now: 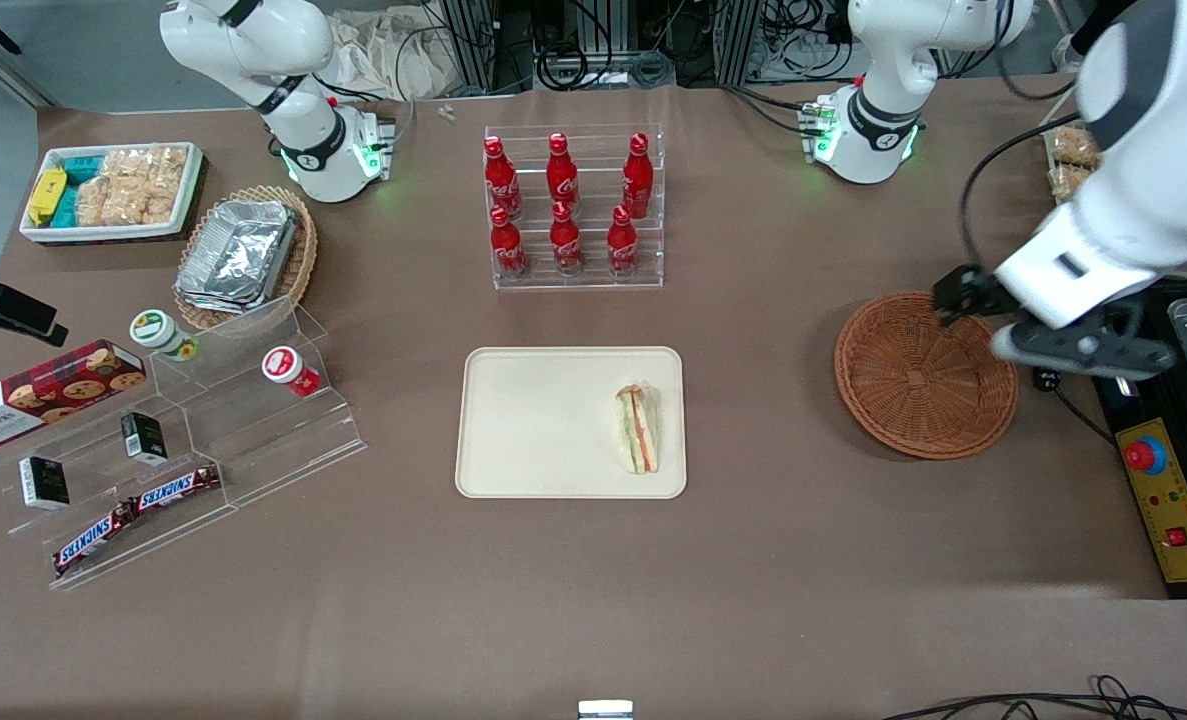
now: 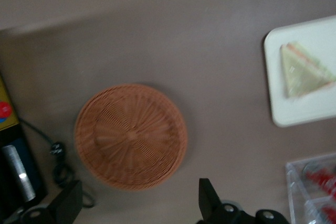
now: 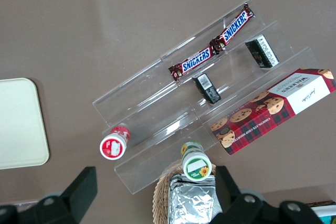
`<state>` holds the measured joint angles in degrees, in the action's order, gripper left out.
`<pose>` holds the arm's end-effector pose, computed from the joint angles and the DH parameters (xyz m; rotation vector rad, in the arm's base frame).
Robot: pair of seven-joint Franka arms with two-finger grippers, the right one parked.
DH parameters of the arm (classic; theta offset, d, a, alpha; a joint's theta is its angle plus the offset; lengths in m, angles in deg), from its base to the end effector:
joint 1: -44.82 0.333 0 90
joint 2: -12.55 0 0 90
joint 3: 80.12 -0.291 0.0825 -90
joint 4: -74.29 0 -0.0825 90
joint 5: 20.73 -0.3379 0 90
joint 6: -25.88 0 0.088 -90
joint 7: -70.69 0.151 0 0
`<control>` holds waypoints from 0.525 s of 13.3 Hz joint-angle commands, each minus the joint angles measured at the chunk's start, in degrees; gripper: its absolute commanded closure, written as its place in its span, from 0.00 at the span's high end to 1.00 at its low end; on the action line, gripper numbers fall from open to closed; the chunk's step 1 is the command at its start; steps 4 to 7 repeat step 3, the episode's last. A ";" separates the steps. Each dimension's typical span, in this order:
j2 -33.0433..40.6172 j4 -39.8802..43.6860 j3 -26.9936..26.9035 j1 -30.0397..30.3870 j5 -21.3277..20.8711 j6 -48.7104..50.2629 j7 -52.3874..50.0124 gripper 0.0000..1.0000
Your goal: Place sandwich from basket to tray
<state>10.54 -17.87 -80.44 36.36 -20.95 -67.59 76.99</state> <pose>0.5166 -0.0734 0.5266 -3.1124 0.3947 0.0191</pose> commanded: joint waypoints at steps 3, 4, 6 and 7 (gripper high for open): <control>0.61 0.56 -1.62 0.02 -1.00 2.59 15.37 1.00; 0.61 0.56 -1.62 0.02 -1.00 2.59 15.37 1.00; 0.61 0.56 -1.62 0.02 -1.00 2.59 15.37 1.00; 0.61 0.56 -1.62 0.02 -1.00 2.59 15.37 1.00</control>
